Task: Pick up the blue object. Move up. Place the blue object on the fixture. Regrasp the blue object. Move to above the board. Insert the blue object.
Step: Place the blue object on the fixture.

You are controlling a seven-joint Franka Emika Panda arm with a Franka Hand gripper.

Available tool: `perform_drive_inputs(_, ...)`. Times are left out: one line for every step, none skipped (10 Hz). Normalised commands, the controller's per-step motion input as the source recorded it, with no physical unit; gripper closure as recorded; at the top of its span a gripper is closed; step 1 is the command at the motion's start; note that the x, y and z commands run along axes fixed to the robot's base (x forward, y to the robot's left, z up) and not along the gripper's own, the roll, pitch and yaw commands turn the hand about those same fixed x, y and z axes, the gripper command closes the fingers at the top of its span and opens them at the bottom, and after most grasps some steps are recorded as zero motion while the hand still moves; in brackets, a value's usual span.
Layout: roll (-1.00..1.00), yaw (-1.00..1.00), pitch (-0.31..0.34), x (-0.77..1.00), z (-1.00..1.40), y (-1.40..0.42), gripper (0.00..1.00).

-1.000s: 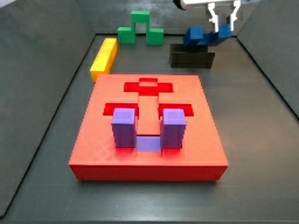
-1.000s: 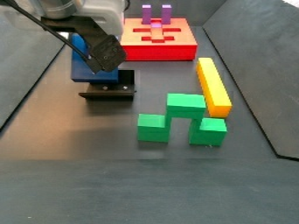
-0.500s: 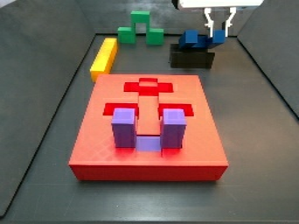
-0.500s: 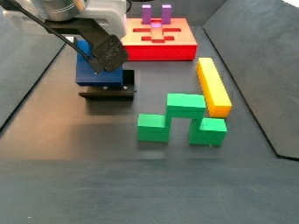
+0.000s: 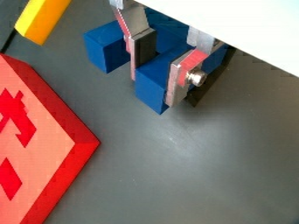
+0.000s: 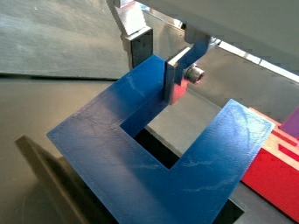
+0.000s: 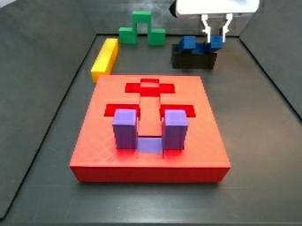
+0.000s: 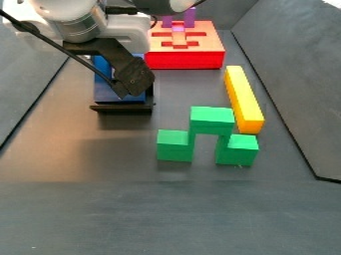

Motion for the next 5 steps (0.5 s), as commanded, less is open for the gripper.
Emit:
perform_drive_inputs(-0.2,0.0,0.02,0.0,0.0,0.19,1.0)
perform_drive_inputs(0.0,0.0,0.0,0.0,-0.03,0.0,1.0)
perform_drive_inputs(0.0,0.0,0.009,0.0,-0.05,0.0,1.0)
perform_drive_inputs(-0.05,0.0,0.0,-0.05,-0.14,0.0,1.0)
perform_drive_inputs(-0.03,0.0,0.0,-0.05,-0.11,0.0,1.0)
